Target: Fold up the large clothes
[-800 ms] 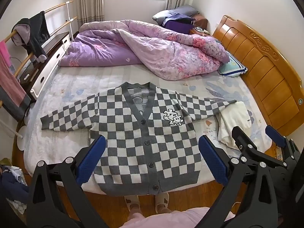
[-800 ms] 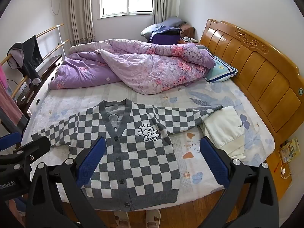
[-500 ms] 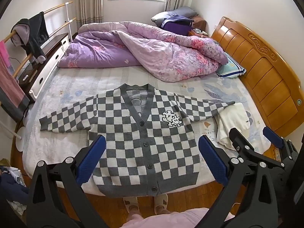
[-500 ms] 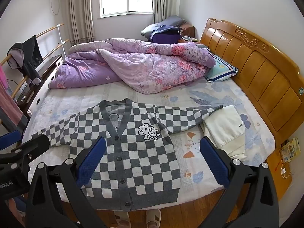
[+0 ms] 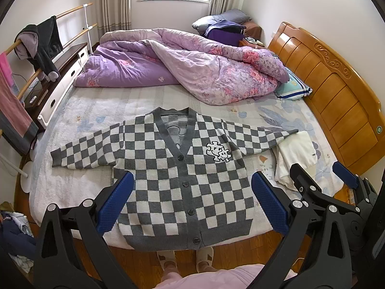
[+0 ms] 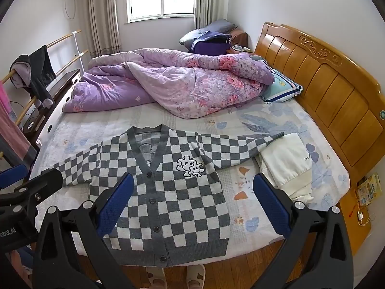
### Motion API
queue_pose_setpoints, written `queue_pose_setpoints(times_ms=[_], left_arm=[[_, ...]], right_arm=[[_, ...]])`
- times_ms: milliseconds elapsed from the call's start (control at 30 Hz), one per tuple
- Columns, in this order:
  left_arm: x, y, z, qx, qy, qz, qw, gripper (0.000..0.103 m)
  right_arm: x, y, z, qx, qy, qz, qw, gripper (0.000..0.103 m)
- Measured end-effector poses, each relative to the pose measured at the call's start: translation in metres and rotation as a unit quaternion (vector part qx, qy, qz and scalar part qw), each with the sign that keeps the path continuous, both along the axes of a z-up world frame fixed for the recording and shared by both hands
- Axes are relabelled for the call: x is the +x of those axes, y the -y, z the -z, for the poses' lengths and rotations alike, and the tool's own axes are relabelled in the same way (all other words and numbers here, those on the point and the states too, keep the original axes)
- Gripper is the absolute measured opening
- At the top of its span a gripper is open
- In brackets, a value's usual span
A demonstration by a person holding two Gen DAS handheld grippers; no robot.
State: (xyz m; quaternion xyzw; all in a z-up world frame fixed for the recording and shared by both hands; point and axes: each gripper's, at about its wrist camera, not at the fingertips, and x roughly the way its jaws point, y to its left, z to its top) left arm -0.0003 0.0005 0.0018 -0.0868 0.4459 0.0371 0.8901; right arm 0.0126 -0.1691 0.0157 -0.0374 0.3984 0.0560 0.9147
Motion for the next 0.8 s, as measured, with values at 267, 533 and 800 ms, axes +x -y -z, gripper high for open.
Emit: queue_pose_setpoints(times_ms=[267,533,800], left_arm=[[0.000,0.000,0.001,0.000,0.000,0.000,1.0000,0.098],[0.000,0.001,0.001,0.000,0.001,0.000,1.0000,0.098],[0.001,0.000,-0.007,0.002,0.000,0.001,1.0000,0.098]], right_arm=[[0.000,0.001,0.001,0.000,-0.001,0.000,1.000,0.095],[0.002,0.002,0.000,0.000,-0.002,-0.002,1.000,0.095],[-0.006,-0.011,0.003,-0.010,0.008,-0.020,1.000,0.095]])
